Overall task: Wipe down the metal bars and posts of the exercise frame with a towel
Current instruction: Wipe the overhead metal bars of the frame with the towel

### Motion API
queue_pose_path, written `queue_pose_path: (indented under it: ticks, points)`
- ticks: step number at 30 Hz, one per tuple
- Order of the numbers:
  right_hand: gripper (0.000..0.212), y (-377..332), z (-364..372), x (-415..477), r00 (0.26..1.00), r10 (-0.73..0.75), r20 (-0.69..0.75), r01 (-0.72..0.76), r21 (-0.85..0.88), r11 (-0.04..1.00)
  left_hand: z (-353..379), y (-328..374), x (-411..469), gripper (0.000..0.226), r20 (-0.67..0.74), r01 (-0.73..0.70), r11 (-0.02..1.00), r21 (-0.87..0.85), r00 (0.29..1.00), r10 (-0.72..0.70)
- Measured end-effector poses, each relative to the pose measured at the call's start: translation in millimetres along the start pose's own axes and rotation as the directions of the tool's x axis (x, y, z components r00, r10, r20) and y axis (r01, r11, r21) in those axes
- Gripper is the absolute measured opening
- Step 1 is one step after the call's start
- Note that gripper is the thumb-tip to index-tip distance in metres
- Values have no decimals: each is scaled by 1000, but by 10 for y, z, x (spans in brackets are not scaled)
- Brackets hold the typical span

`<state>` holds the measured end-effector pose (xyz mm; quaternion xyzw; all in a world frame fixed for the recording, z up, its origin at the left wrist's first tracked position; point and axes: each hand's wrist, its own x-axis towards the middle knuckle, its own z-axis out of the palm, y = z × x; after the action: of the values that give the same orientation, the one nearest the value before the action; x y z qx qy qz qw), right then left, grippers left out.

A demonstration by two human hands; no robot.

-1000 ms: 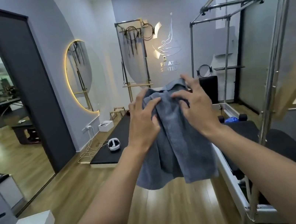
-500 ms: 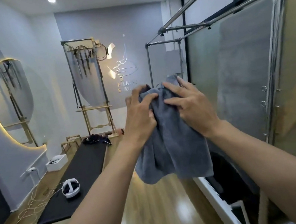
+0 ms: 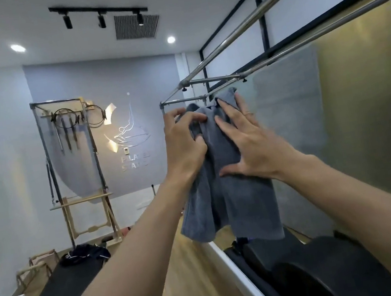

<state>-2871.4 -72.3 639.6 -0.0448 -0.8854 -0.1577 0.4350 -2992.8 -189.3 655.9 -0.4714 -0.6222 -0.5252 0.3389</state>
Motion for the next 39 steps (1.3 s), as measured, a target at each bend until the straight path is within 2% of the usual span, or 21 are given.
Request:
queue_pose_path:
  ticks: [6,12,19,24,29,33,39]
  points:
    - [102,558,256,625,995,96,11,-86,-344,935,699,-420,816,36,-23,-98,974,-205,995,95]
    - [83,960,312,1077,974,215,-75,-225,-445,867,1252,-645,1563,36,-34,-223,882,-416,973,229]
    - [82,1459,-54,1445,948,261,-185,-315,-683,659,1835,-376,2346,37,-112,-402,726,-558,904,414]
    - [83,1854,-378,1676,943,253,-215,-320,-795,515,2183,-63,2773,39,-197,-492,649,-580,858,475]
    - [83,2219,-610,1941,923,268,-277,-371,-826,425,2509,270,3183,45,-246,-554,629,-546,824,511]
    - [80,2522,-842,2055,925,255,-281,-361,-857,367,2738,447,3434,60,-244,-639,608,-471,757,607]
    - [78,2977,-1051,2082,911,279,-303,-371,-897,239,3192,792,3684,81,-163,-681,600,-421,707,688]
